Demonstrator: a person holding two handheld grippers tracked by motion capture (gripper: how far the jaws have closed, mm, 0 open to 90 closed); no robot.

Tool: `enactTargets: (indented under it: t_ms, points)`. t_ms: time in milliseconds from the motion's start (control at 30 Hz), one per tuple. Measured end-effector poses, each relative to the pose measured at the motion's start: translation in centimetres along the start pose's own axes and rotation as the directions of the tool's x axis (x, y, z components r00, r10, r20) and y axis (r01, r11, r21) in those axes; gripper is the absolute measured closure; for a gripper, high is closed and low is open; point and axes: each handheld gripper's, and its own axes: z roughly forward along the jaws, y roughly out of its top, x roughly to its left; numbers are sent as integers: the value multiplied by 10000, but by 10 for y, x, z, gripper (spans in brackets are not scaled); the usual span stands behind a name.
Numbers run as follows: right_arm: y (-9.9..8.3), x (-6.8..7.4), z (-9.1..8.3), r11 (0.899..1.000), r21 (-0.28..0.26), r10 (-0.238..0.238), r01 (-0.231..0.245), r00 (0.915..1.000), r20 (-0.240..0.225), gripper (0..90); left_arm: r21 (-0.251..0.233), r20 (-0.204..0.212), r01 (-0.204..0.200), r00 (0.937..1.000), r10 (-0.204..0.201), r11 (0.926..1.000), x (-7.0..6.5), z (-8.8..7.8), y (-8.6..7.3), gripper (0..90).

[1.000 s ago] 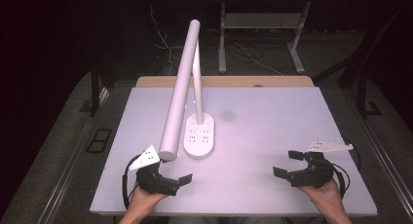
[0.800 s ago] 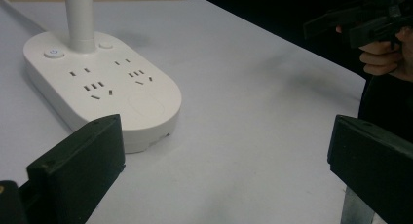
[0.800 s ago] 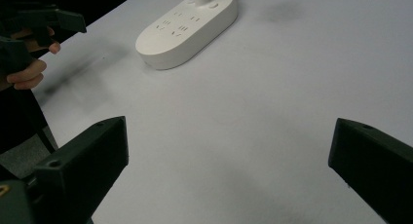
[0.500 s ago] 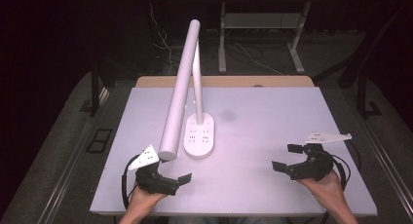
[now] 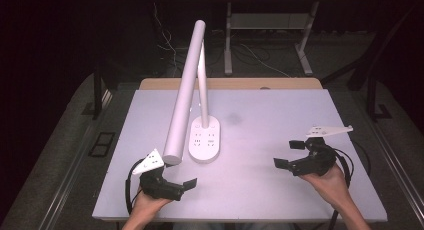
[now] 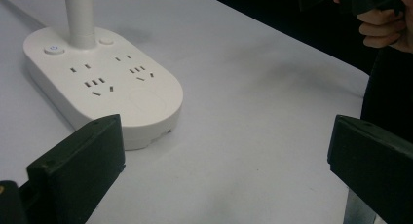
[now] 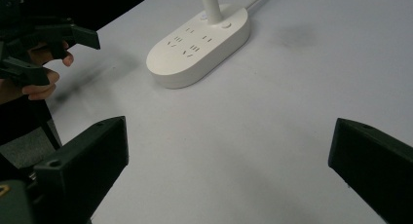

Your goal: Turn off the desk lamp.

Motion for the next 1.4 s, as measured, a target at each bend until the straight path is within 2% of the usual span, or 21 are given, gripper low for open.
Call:
enactTargets:
  t_ms: [967,1400]
  points:
    - [53,6,35,9975,380,-578,591,9977,-353,10,-154,-41,61,10000,-62,9999,0,-1,0,0]
    - [67,7,55,9956,584,-710,731,9968,-377,10,-146,-91,76,9999,-77,9999,1,-1,0,0]
